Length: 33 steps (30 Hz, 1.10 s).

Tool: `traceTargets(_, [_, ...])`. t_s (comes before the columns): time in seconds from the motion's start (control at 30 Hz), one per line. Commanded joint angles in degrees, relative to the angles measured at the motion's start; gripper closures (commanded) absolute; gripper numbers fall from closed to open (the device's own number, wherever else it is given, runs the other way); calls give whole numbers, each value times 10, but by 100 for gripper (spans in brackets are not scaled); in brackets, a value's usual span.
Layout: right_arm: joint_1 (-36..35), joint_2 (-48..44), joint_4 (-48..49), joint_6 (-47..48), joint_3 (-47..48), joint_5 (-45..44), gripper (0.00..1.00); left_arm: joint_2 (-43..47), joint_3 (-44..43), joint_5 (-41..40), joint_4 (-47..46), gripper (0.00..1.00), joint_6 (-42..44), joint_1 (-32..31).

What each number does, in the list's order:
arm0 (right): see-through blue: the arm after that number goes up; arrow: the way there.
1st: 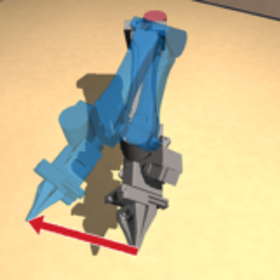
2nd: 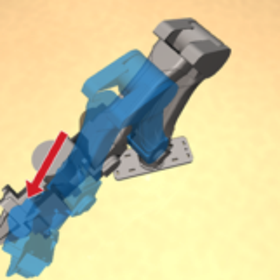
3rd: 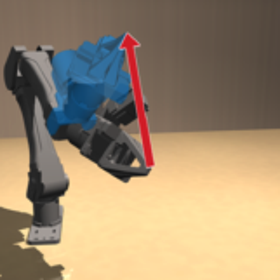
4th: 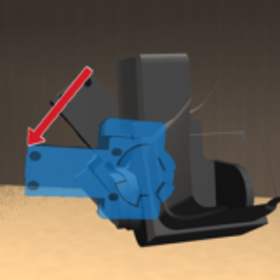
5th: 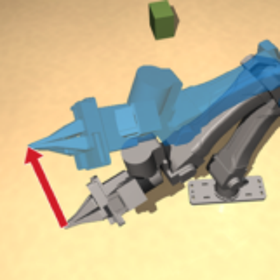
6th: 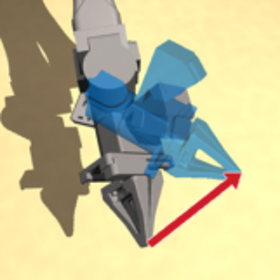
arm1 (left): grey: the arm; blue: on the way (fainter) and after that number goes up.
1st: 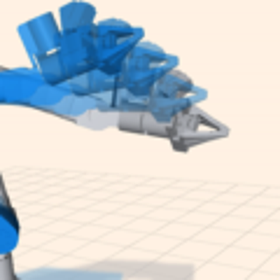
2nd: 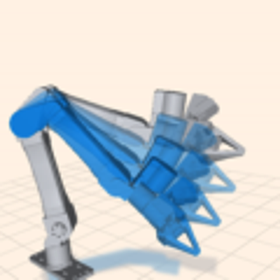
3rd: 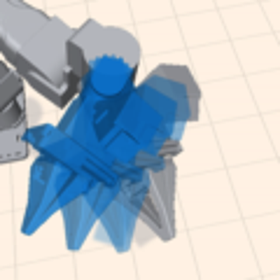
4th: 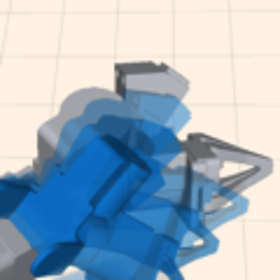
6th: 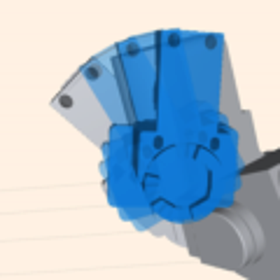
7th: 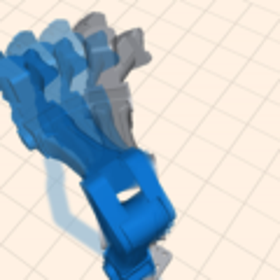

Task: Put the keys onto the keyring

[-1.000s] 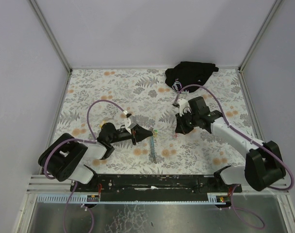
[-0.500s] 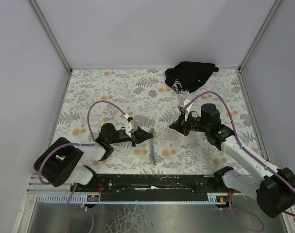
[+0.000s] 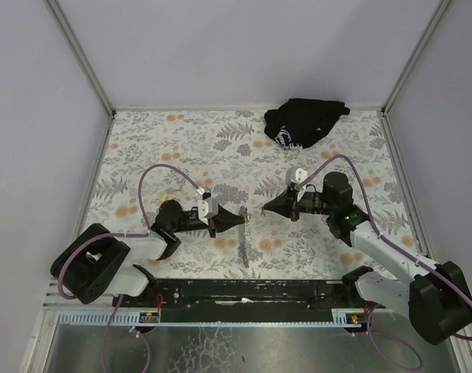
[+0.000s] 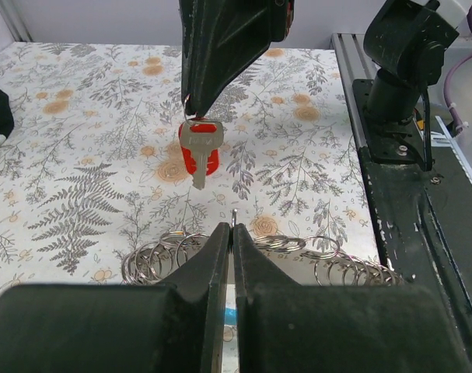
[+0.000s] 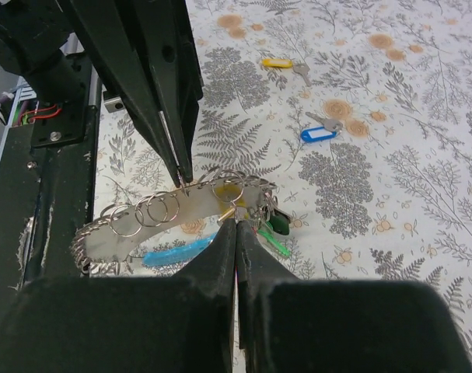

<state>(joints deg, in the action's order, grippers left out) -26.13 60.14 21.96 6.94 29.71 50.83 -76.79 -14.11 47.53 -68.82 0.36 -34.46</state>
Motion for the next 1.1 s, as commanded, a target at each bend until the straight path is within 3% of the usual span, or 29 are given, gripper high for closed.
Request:
traceTargets(0.0, [-6,11,106,-8,-12,45,100,-19,9,6,-94,100,-12,-3])
traceTargets(0.13, [-36,16,58,32,0,25,100,-39,5,17,-111,100,-22,-3])
traceTargets(0.2, [-51,23,78,25,-5,17,100,-31,11,22,-110,100,-19,-3])
traceTargets(0.3, [-67,32,90,4,-8,-2,100,-2,15,24,-80,100,-2,-3])
traceTargets(0.43, [-76,21,28,58,2,-9,100,32,12,20,-34,100,20,-3])
traceTargets(1.07, [-148,2,-42,157,1,-115,100,9,8,35,-57,100,7,-3])
